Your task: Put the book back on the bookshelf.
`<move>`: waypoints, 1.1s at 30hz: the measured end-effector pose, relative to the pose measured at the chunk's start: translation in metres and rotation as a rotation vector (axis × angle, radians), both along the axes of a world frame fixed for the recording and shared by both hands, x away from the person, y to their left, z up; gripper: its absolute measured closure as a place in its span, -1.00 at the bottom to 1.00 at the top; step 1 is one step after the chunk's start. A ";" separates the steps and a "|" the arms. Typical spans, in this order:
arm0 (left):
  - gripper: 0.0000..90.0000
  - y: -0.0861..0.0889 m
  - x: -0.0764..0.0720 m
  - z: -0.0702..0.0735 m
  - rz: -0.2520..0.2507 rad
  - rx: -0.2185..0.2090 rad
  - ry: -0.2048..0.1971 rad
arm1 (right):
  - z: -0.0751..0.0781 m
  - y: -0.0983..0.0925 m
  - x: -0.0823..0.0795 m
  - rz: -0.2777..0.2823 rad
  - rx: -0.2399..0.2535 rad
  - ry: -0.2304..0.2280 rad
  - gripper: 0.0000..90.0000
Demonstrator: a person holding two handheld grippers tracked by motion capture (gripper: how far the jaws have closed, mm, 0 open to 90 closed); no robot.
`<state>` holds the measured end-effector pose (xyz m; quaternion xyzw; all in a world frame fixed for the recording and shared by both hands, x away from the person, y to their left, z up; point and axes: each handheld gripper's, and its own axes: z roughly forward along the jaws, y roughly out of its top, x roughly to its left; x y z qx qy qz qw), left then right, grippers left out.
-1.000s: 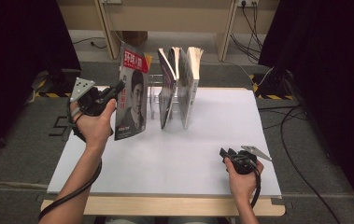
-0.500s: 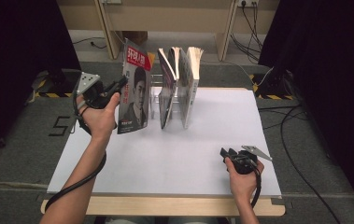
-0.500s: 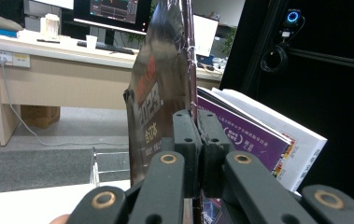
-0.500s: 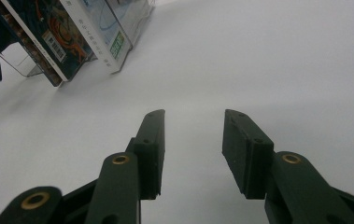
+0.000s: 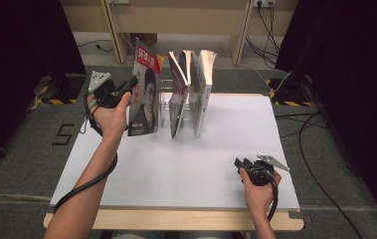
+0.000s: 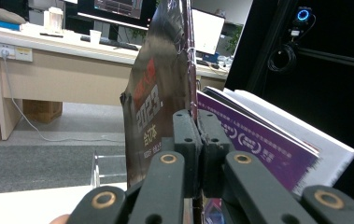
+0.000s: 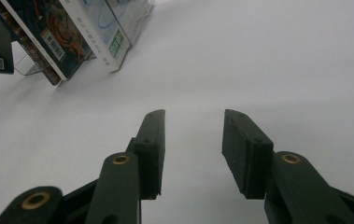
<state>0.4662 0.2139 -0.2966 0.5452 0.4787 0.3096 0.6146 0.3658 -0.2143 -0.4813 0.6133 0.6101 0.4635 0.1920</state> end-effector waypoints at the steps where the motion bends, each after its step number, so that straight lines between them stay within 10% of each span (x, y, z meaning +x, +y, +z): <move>1: 0.95 0.000 0.003 0.001 -0.001 -0.001 -0.002 | 0.000 0.000 0.000 0.001 -0.001 -0.001 0.34; 14: 0.94 0.013 0.020 -0.025 0.032 0.021 0.001 | -0.002 0.001 0.001 0.007 -0.005 0.006 0.35; 33: 0.94 0.056 -0.015 -0.057 0.002 0.016 0.094 | -0.002 0.001 0.000 0.000 -0.003 0.009 0.35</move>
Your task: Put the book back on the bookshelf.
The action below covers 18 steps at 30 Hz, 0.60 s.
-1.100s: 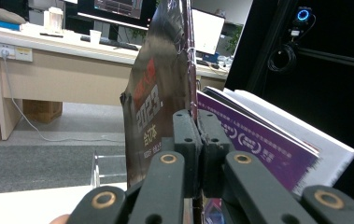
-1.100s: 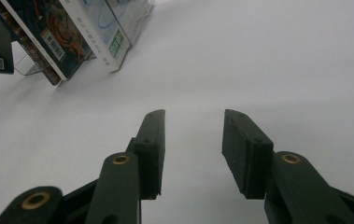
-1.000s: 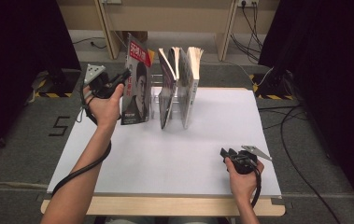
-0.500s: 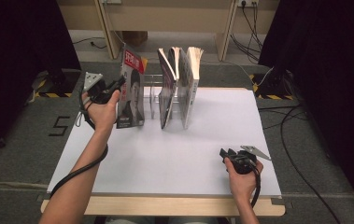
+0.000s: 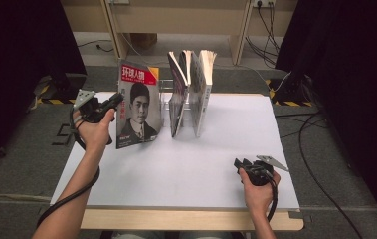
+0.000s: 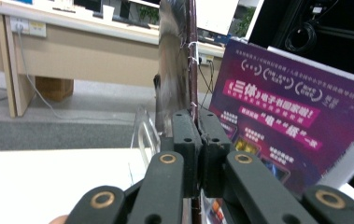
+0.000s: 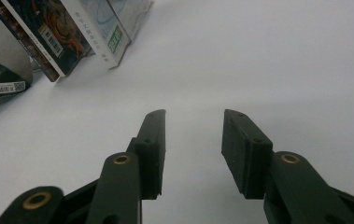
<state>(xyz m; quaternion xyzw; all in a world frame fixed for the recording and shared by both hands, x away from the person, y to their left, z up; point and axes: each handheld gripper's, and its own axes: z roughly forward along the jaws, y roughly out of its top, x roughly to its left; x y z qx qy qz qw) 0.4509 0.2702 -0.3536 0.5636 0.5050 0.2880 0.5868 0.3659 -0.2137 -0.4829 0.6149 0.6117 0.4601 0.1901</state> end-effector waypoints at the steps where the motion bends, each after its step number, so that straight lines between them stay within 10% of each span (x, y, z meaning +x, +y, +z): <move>1: 0.93 0.001 -0.006 -0.002 -0.005 0.007 0.017 | 0.000 0.000 0.000 0.000 0.001 0.002 0.35; 18: 0.93 0.013 -0.024 -0.025 -0.015 -0.020 0.139 | -0.001 0.002 0.000 0.006 0.003 0.009 0.35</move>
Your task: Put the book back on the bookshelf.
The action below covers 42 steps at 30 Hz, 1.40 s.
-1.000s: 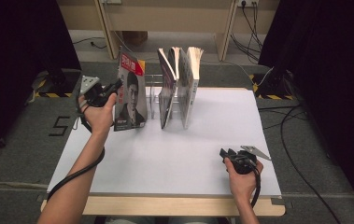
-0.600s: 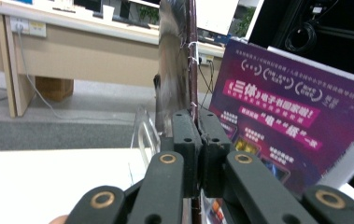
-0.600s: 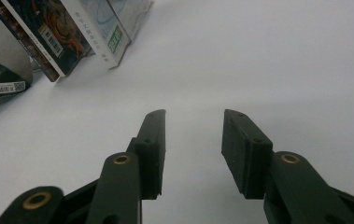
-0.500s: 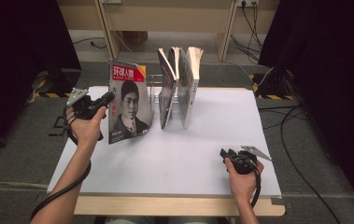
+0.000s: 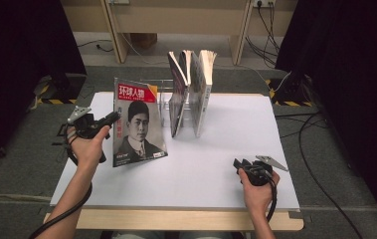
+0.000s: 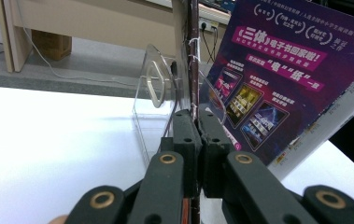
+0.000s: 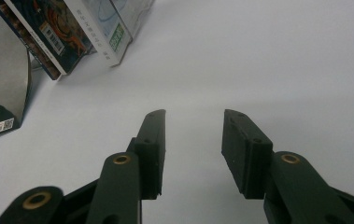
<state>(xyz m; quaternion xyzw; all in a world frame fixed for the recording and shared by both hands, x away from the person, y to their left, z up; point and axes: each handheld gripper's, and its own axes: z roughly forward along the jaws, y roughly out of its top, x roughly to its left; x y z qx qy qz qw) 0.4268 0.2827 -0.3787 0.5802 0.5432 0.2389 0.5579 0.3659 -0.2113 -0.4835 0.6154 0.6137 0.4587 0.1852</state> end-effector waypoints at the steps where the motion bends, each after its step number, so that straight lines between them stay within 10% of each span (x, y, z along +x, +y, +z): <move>1: 0.93 0.000 0.001 0.001 0.001 0.003 0.005 | 0.000 0.000 0.000 0.000 -0.003 -0.001 0.35; 18: 0.78 0.001 0.014 0.000 0.015 -0.016 0.092 | -0.001 0.000 0.001 -0.001 0.007 0.005 0.34; 28: 0.49 -0.002 0.046 -0.012 -0.008 -0.025 0.241 | -0.002 -0.001 0.001 0.006 0.011 0.014 0.34; 42: 0.92 -0.019 0.047 0.001 -0.053 0.036 0.188 | -0.003 -0.004 0.002 0.006 0.016 0.033 0.34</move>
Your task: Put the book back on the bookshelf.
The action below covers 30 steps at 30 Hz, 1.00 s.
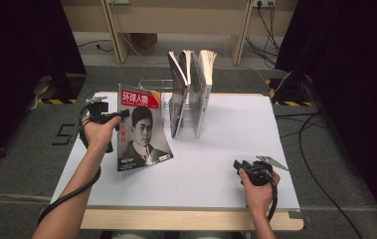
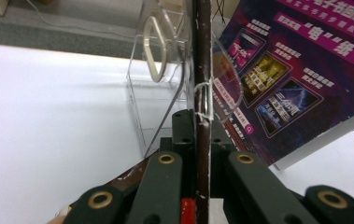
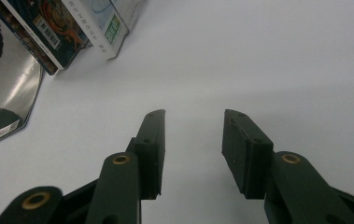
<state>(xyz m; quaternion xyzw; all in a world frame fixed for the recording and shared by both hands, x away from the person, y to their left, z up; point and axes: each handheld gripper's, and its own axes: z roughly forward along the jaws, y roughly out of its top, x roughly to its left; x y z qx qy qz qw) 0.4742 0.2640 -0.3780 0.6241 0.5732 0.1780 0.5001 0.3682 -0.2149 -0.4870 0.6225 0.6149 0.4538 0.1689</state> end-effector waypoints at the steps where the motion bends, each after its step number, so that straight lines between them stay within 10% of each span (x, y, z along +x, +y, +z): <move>1: 0.92 -0.001 -0.002 0.002 0.000 -0.002 -0.016 | 0.000 0.000 0.000 0.000 -0.003 -0.004 0.34; 15: 0.92 -0.009 -0.010 0.051 0.035 -0.032 -0.244 | 0.000 0.001 0.000 0.003 -0.002 -0.005 0.34; 30: 0.92 -0.030 0.012 0.080 0.047 -0.043 -0.355 | -0.001 0.000 0.001 0.001 0.009 0.002 0.34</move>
